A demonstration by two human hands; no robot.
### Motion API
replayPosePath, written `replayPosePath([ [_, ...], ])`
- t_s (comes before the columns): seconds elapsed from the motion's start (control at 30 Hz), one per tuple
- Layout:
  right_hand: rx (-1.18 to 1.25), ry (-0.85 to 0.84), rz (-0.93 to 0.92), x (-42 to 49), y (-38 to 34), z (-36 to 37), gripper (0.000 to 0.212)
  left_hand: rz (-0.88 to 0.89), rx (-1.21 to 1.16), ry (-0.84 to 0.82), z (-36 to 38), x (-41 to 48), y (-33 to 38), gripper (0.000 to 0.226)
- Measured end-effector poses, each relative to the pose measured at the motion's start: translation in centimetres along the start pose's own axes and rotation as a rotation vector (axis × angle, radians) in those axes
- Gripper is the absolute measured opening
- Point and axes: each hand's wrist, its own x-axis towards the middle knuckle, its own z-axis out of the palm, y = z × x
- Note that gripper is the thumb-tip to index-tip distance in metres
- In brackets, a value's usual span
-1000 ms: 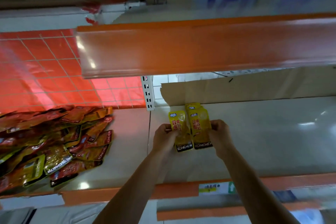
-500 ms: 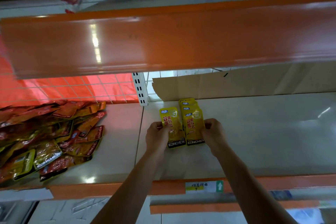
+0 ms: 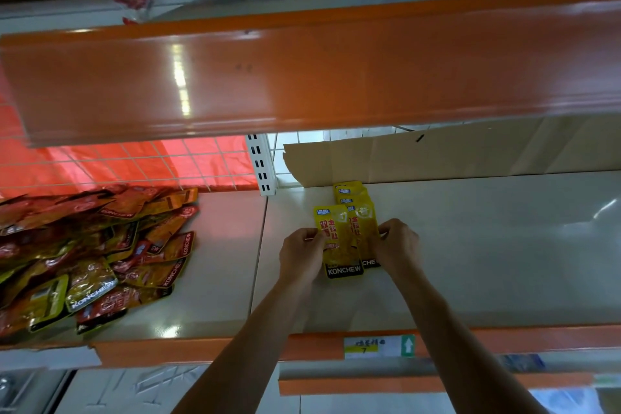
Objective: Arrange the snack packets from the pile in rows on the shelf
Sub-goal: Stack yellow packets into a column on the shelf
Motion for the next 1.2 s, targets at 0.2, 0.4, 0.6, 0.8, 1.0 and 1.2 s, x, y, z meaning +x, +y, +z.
replayPosePath([
  [0.2, 0.015, -0.024, -0.004, -0.3, -0.1, -0.8, 0.023, 0.057, 0.109, -0.080, 0.6, -0.3, 0.2, 0.008],
  [0.4, 0.016, -0.033, 0.007, -0.2, 0.0, -1.1, 0.028, 0.148, 0.229, -0.117, 1.3, -0.6, 0.4, 0.014],
  [0.6, -0.009, -0.035, 0.003, 0.1, 0.3, -0.8, 0.030, 0.199, 0.344, -0.077, 1.7, -0.9, 0.2, 0.019],
  [0.8, 0.010, -0.024, -0.015, 0.3, 0.2, -0.9, 0.030, 0.288, 0.460, -0.008, 1.8, -1.3, 0.3, 0.024],
  [1.0, 0.014, -0.026, -0.031, 0.1, 0.3, -0.9, 0.031, 0.321, 0.521, -0.045, 2.1, -1.2, 0.3, 0.024],
  [1.2, 0.007, -0.022, -0.048, 0.0, 0.3, -0.9, 0.029, 0.332, 0.538, -0.049, 2.2, -1.2, 0.0, 0.024],
])
